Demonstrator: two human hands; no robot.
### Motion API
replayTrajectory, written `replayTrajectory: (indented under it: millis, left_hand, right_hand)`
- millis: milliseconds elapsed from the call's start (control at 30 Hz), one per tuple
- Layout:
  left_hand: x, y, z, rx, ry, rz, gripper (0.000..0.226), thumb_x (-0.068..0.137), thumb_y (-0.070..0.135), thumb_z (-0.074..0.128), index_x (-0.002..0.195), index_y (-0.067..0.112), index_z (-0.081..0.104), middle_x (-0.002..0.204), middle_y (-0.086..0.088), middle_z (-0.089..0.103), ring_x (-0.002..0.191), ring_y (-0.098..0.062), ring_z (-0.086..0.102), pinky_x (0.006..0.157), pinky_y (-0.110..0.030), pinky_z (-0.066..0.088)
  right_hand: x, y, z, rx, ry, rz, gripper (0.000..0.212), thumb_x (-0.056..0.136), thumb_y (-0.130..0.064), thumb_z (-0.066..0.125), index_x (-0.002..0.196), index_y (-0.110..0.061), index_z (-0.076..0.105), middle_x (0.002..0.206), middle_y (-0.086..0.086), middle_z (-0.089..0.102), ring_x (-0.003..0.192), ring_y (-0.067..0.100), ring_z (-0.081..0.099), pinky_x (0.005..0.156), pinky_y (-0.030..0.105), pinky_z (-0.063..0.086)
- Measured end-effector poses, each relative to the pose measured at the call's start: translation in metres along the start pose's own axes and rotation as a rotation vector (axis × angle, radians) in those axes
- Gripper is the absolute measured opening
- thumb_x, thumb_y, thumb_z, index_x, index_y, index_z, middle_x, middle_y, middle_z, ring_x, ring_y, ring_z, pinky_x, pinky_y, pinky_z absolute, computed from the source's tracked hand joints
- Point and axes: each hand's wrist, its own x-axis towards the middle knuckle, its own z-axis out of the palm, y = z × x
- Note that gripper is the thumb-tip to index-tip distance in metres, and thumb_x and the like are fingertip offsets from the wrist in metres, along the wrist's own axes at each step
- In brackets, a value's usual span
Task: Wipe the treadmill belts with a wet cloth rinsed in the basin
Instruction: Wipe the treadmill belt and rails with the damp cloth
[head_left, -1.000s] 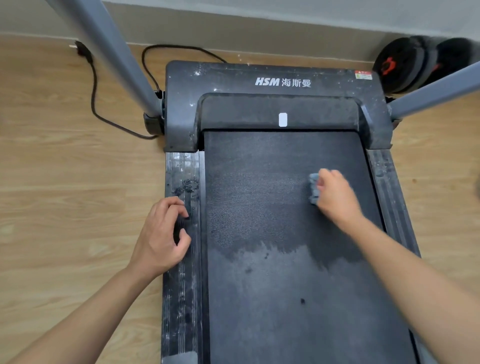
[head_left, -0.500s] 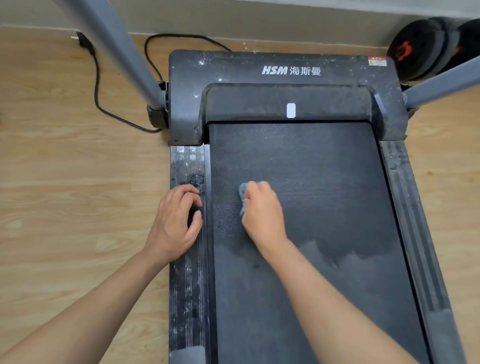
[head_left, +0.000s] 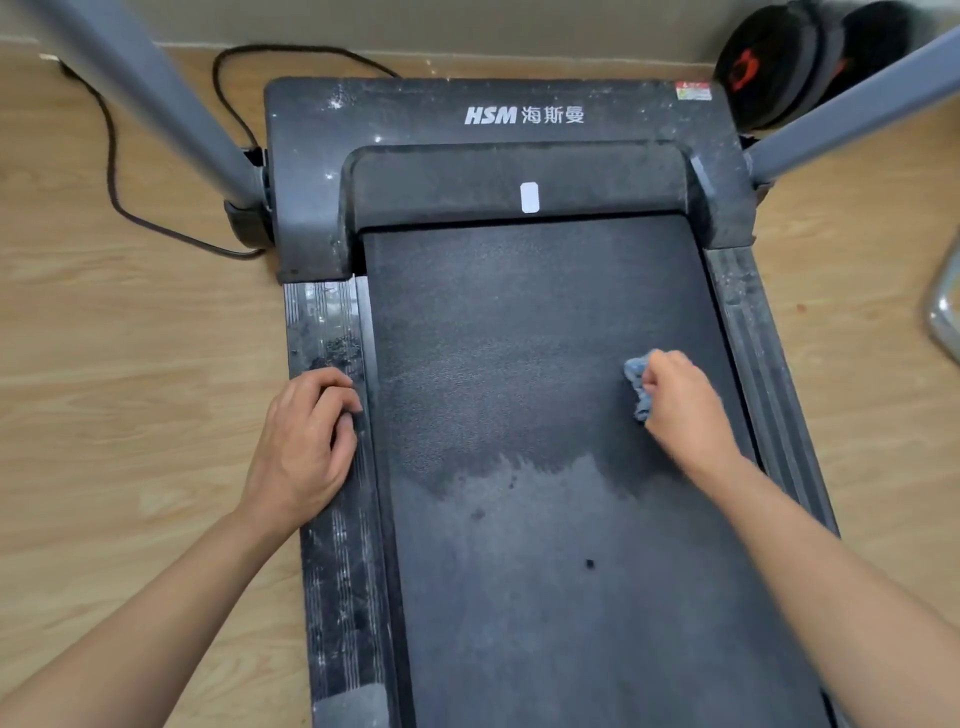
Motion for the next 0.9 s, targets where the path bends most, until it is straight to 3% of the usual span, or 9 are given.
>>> replayTrajectory:
  millis: [100, 167, 300, 400, 467, 567, 767, 900]
  left_hand:
    - [0.002, 0.002, -0.001, 0.003, -0.019, 0.041, 0.013, 0.096, 0.008, 0.053, 0.102, 0.006, 0.064, 0.118, -0.007, 0.058, 0.112, -0.033, 0.058, 0.097, -0.046, 0.045]
    - [0.004, 0.003, -0.002, 0.01, -0.029, 0.066, 0.013, 0.096, 0.008, 0.053, 0.102, 0.006, 0.065, 0.118, -0.008, 0.059, 0.112, -0.034, 0.059, 0.097, -0.047, 0.046]
    - [0.005, 0.002, -0.005, 0.018, -0.037, 0.072, 0.013, 0.097, 0.009, 0.053, 0.102, 0.007, 0.065, 0.119, -0.008, 0.059, 0.113, -0.034, 0.059, 0.099, -0.045, 0.044]
    - [0.003, 0.0, -0.005, 0.024, -0.038, 0.02, 0.015, 0.094, 0.01, 0.054, 0.106, 0.008, 0.063, 0.122, -0.008, 0.06, 0.118, -0.033, 0.057, 0.105, -0.038, 0.038]
    - [0.0, -0.002, -0.006, 0.044, -0.037, -0.002, 0.019, 0.092, 0.01, 0.055, 0.11, 0.007, 0.063, 0.125, -0.01, 0.061, 0.121, -0.033, 0.056, 0.107, -0.039, 0.036]
    - [-0.004, -0.009, -0.005, 0.077, -0.058, -0.019, 0.023, 0.092, 0.011, 0.053, 0.113, 0.006, 0.063, 0.127, -0.012, 0.061, 0.124, -0.036, 0.056, 0.106, -0.046, 0.039]
    - [-0.01, -0.005, -0.003, 0.069, -0.074, -0.016, 0.023, 0.095, 0.014, 0.053, 0.114, 0.006, 0.063, 0.128, -0.012, 0.059, 0.127, -0.036, 0.054, 0.108, -0.048, 0.037]
    - [-0.004, 0.012, 0.003, 0.033, -0.09, 0.056, 0.02, 0.093, 0.01, 0.055, 0.111, 0.006, 0.063, 0.126, -0.01, 0.06, 0.124, -0.034, 0.056, 0.106, -0.041, 0.036]
  right_hand:
    - [-0.005, 0.064, -0.023, -0.03, -0.016, 0.212, 0.037, 0.075, 0.008, 0.07, 0.086, -0.016, 0.045, 0.098, 0.014, 0.055, 0.081, 0.037, 0.056, 0.064, 0.04, 0.044]
    - [-0.009, 0.054, -0.025, -0.038, 0.0, 0.252, 0.027, 0.081, 0.007, 0.067, 0.089, -0.011, 0.049, 0.098, 0.017, 0.054, 0.081, 0.039, 0.056, 0.064, 0.039, 0.039]
    - [-0.024, -0.049, -0.012, 0.156, 0.05, 0.193, 0.018, 0.08, 0.001, 0.059, 0.077, -0.015, 0.051, 0.089, 0.011, 0.057, 0.078, 0.038, 0.059, 0.064, 0.042, 0.05]
    - [-0.047, -0.158, 0.013, 0.34, -0.066, 0.014, 0.015, 0.081, -0.005, 0.06, 0.076, -0.016, 0.051, 0.087, 0.005, 0.056, 0.078, 0.033, 0.058, 0.065, 0.042, 0.05]
    - [-0.066, -0.229, 0.033, 0.457, -0.177, -0.115, 0.011, 0.091, -0.007, 0.06, 0.089, -0.017, 0.057, 0.097, 0.006, 0.053, 0.086, 0.032, 0.057, 0.073, 0.044, 0.048]
    - [-0.079, -0.278, 0.052, 0.512, -0.175, -0.171, 0.014, 0.093, -0.006, 0.061, 0.104, -0.014, 0.057, 0.106, 0.008, 0.05, 0.093, 0.034, 0.056, 0.077, 0.045, 0.045]
    - [-0.075, -0.19, 0.04, 0.442, -0.16, -0.153, 0.015, 0.092, -0.005, 0.057, 0.088, -0.018, 0.05, 0.101, 0.002, 0.05, 0.088, 0.028, 0.055, 0.072, 0.046, 0.05]
    - [-0.059, -0.058, 0.015, 0.251, -0.016, 0.12, 0.018, 0.086, 0.005, 0.054, 0.088, -0.012, 0.048, 0.095, 0.002, 0.047, 0.08, 0.029, 0.051, 0.067, 0.046, 0.049]
